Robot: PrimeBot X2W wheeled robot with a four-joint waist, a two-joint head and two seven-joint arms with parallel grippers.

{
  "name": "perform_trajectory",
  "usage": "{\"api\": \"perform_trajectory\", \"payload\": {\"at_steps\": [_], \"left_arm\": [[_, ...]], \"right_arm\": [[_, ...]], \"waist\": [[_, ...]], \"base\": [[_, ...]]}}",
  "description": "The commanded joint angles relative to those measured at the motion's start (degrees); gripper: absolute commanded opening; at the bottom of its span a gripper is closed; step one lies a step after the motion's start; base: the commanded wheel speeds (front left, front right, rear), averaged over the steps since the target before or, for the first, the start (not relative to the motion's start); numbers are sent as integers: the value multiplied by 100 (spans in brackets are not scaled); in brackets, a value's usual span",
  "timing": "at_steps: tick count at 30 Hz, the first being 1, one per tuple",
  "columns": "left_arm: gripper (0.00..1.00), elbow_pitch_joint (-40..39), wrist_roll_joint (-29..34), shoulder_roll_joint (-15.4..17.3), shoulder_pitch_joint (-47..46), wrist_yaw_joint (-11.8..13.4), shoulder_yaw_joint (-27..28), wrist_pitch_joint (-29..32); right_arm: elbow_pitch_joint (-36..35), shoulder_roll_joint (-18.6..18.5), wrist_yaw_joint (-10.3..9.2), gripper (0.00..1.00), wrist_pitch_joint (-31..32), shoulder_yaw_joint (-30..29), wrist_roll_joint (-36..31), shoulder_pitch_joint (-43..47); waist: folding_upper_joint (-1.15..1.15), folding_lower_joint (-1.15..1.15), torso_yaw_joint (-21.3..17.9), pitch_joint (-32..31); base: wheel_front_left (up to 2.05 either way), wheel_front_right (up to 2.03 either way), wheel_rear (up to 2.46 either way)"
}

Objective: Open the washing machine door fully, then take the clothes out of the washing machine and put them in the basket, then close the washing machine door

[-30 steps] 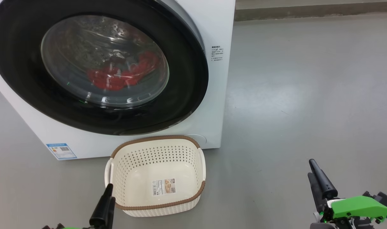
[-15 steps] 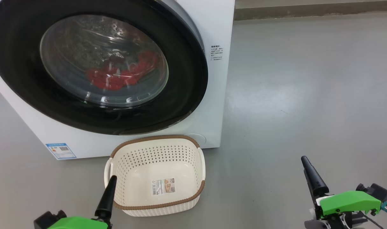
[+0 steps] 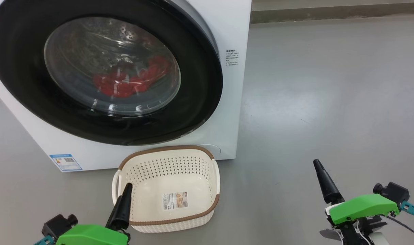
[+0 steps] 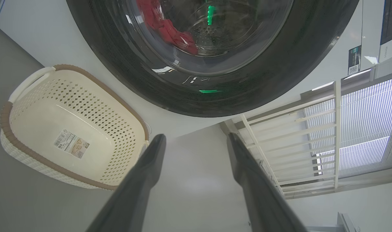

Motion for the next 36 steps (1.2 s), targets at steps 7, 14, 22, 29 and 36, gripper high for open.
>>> {"api": "perform_trajectory", "payload": {"at_steps": [7, 14, 22, 29, 36], "left_arm": [[100, -22, 656, 82, -429, 104, -95, -177], [100, 88, 1070, 92, -562, 167, -208, -295], [100, 183, 1583, 103, -722, 214, -298, -413], [100, 259, 2064, 115, -877, 250, -375, -548], [100, 372, 2479, 126, -1013, 289, -409, -666]], "right_arm": [[-30, -62, 0, 100, -172, 149, -778, -463], [29, -73, 0, 100, -290, 205, -1251, -584], [47, -83, -1, 100, -407, 300, -1576, -715], [26, -96, -1, 100, -542, 382, -2204, -857], [24, -107, -1, 100, -660, 439, -2673, -953]], "waist": [[0, 0, -2, -22], [0, 0, -14, -33], [0, 0, -10, -12], [0, 0, -9, 10], [0, 0, -18, 5]], "base": [[0, 0, 0], [0, 0, 0], [0, 0, 0], [0, 0, 0], [0, 0, 0]]}}
